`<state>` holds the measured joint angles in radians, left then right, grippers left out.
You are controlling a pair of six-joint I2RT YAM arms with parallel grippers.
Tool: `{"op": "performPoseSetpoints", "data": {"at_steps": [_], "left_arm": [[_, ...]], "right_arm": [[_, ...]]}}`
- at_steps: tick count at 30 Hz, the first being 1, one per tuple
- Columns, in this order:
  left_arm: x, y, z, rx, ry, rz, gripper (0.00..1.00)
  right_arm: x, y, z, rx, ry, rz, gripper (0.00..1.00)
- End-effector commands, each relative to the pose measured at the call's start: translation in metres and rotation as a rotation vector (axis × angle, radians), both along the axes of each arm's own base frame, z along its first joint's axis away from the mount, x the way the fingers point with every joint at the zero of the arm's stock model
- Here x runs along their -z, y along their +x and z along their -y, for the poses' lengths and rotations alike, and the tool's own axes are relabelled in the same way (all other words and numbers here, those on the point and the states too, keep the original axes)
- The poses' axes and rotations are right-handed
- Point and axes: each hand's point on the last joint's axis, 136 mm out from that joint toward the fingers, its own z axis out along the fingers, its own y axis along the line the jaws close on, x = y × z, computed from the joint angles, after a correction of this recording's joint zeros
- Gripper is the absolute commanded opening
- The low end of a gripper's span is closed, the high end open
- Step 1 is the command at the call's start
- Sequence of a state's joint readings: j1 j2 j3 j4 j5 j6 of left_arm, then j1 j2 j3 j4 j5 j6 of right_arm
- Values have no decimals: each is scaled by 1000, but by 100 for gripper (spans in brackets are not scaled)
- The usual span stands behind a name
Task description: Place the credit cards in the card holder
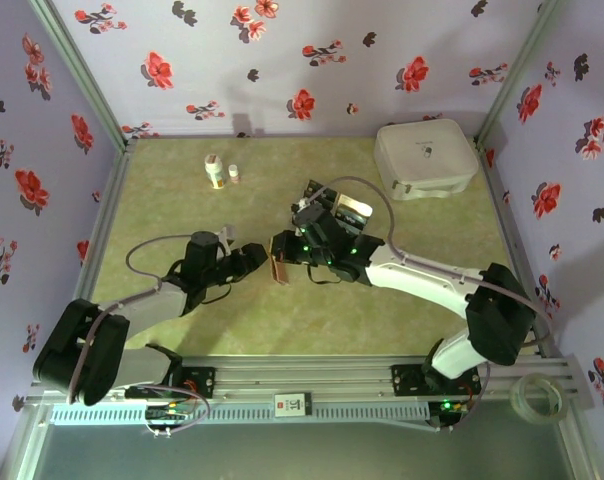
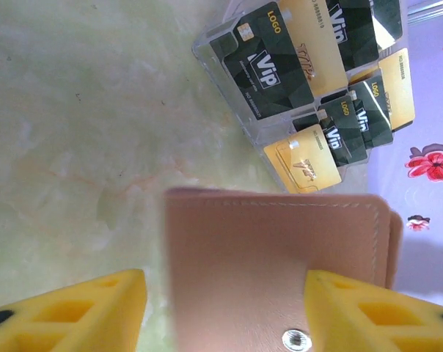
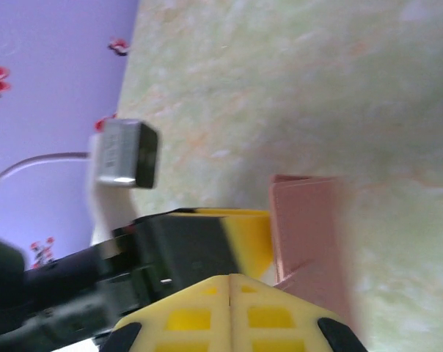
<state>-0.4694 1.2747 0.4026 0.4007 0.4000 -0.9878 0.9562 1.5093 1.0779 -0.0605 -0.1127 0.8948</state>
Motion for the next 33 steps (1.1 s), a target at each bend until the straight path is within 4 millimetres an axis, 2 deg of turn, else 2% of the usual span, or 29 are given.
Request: {"op": "performPoseSetpoints", "data": {"at_steps": [1, 3, 8, 13, 16, 17, 18, 25, 30, 31, 33], "left_arm": [[-7, 3, 2, 8, -13, 56, 67], [-7, 3, 2, 10, -11, 60, 69], [0, 0, -7, -8, 3, 47, 72], [19, -6, -32, -75, 55, 7, 75], [21, -6, -43, -107, 90, 2, 77], [33, -14, -49, -116, 112, -25, 78], [34, -16, -51, -119, 121, -24, 79], [37, -21, -57, -109, 173, -28, 81], [50, -27, -58, -86, 215, -76, 81], [44, -23, -56, -78, 218, -66, 81], [46, -23, -53, -56, 237, -78, 81]], "right_arm": [[-23, -2, -24, -41, 90, 11, 0], [-23, -2, -27, -42, 91, 10, 0], [-15, -1, -17, -21, 71, 11, 0], [-7, 0, -2, 5, 55, 4, 0], [-1, 0, 2, 7, 49, -6, 0], [1, 0, 3, 6, 47, -10, 0], [4, 0, 5, 8, 43, -14, 0], [29, 2, 23, 37, 18, -40, 0], [49, 6, 46, 83, 12, -71, 0], [51, 6, 51, 94, 12, -73, 0], [57, 6, 61, 113, 6, -81, 0]]}}
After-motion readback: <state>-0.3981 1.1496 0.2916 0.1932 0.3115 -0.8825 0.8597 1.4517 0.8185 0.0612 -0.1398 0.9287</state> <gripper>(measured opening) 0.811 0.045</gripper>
